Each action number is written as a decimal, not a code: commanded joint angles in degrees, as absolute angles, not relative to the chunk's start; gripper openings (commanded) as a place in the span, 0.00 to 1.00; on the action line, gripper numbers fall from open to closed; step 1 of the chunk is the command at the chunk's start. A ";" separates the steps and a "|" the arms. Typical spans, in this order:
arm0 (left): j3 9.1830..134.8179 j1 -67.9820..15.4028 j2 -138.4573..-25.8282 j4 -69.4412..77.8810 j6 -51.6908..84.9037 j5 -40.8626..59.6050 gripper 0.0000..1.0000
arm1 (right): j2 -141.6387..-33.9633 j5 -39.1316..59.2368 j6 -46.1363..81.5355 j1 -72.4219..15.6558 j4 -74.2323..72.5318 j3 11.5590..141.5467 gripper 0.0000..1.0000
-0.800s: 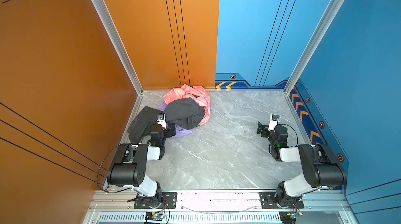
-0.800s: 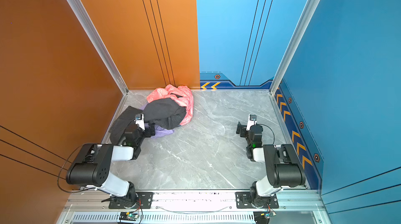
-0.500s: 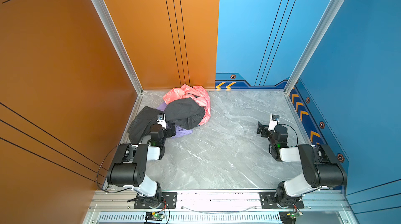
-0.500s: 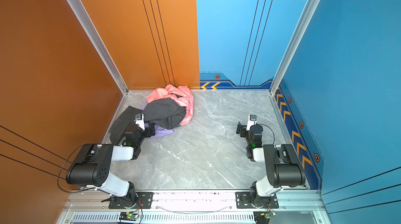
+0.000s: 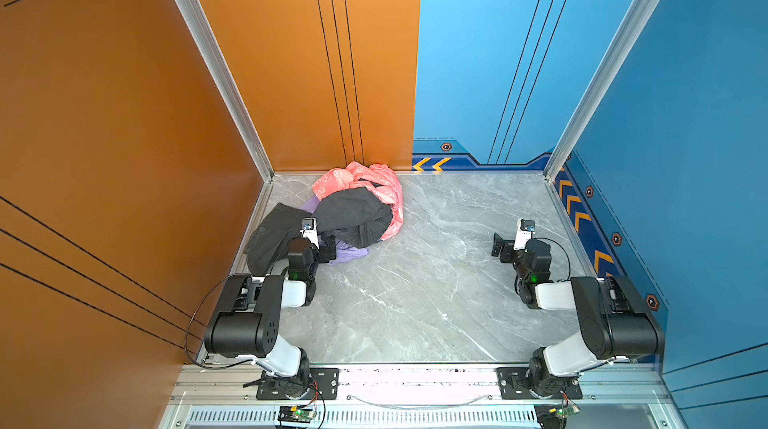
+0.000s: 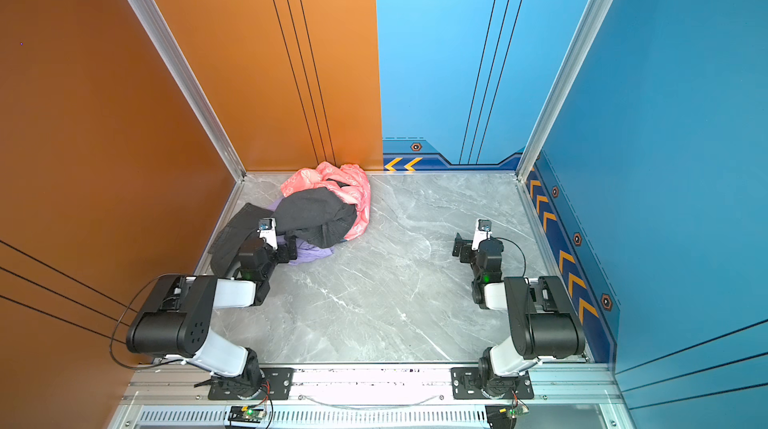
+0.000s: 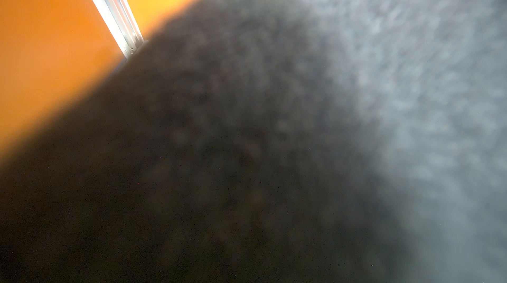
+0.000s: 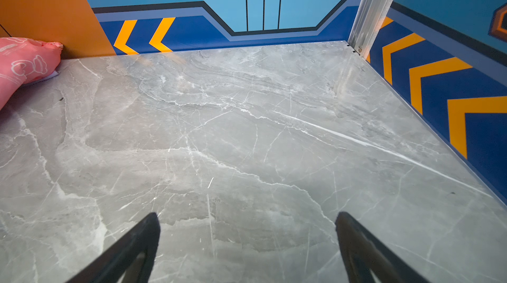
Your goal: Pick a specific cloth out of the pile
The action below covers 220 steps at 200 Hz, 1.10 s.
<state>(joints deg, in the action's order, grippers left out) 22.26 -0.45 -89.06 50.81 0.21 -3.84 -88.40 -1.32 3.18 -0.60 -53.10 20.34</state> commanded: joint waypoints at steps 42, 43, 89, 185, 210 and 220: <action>21.80 -1.04 -89.16 52.28 -0.61 -5.08 0.98 | -88.45 -2.65 3.13 -0.65 -52.15 21.36 1.00; 21.84 -1.09 -89.10 52.24 -0.70 -5.04 0.98 | -88.35 -2.64 3.06 -0.72 -52.09 21.36 1.00; 20.76 -5.06 -79.66 45.78 -3.20 -10.37 0.98 | -78.73 -4.02 -0.23 -3.80 -39.07 24.27 1.00; 31.13 -9.45 -48.89 -3.66 11.65 -17.68 0.98 | -69.46 -10.59 -10.30 -12.47 -13.24 40.54 1.00; 35.80 -7.16 -43.87 -15.42 16.84 -16.82 0.98 | -71.22 -16.07 -10.66 -15.13 -6.90 47.13 1.00; 35.84 -5.84 -42.22 -15.66 17.97 -15.22 0.98 | -72.48 -18.52 -9.78 -15.86 -3.12 50.57 1.00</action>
<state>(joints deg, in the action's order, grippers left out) 33.98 -8.10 -46.04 -3.14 11.22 -14.81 -70.52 -11.07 -8.84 -14.24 -14.04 43.83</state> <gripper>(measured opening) 0.980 0.999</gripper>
